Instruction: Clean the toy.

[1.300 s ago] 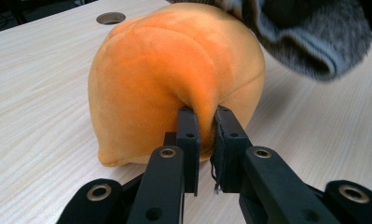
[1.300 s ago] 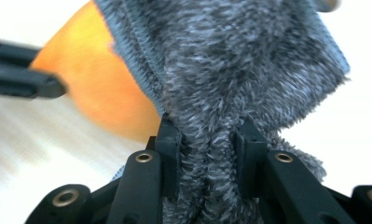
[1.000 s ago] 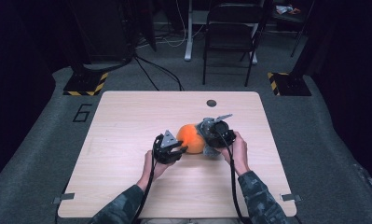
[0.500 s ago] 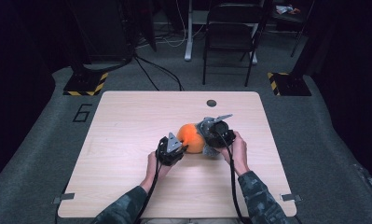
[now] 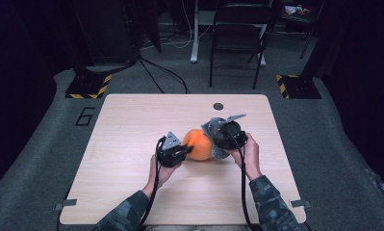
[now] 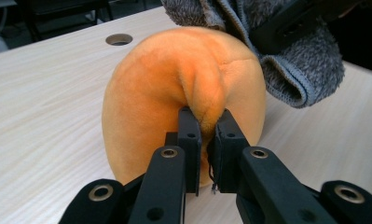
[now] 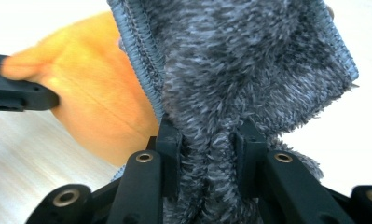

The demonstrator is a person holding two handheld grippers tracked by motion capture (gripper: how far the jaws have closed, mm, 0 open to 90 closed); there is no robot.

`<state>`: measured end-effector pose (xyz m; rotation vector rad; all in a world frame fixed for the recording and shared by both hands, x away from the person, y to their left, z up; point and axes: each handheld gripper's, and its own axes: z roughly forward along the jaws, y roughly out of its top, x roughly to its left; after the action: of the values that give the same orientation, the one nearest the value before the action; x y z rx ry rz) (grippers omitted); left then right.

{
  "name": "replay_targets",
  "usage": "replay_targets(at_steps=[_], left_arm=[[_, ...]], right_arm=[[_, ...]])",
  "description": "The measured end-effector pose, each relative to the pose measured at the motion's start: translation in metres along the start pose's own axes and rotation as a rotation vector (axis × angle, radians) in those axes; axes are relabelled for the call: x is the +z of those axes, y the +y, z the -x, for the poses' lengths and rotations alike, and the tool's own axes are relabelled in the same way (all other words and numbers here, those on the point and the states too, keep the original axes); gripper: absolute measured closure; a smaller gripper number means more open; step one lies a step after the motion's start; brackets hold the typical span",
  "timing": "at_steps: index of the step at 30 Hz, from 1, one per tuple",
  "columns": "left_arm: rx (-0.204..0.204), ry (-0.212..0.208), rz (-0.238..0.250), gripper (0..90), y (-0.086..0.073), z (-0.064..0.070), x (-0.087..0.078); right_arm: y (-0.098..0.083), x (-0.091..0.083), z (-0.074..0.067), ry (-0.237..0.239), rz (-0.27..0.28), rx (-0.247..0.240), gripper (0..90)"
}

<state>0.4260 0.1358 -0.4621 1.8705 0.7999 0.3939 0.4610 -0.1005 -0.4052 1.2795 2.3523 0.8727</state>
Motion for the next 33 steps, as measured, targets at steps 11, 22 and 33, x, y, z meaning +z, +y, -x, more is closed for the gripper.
replay_targets(at_steps=[11, 22, 33], left_arm=[[0.002, -0.022, -0.004, 83.5, -0.001, 0.003, 0.003], [-0.022, -0.016, -0.023, 83.1, -0.005, -0.006, 0.005], [-0.050, -0.024, -0.019, 82.7, -0.007, -0.009, 0.006]], right_arm=[[0.008, -0.010, -0.036, 0.029, 0.045, -0.086, 68.1], [-0.002, 0.007, -0.013, -0.029, -0.002, -0.048, 68.0], [-0.018, 0.031, 0.020, -0.009, -0.099, 0.070, 67.9]])
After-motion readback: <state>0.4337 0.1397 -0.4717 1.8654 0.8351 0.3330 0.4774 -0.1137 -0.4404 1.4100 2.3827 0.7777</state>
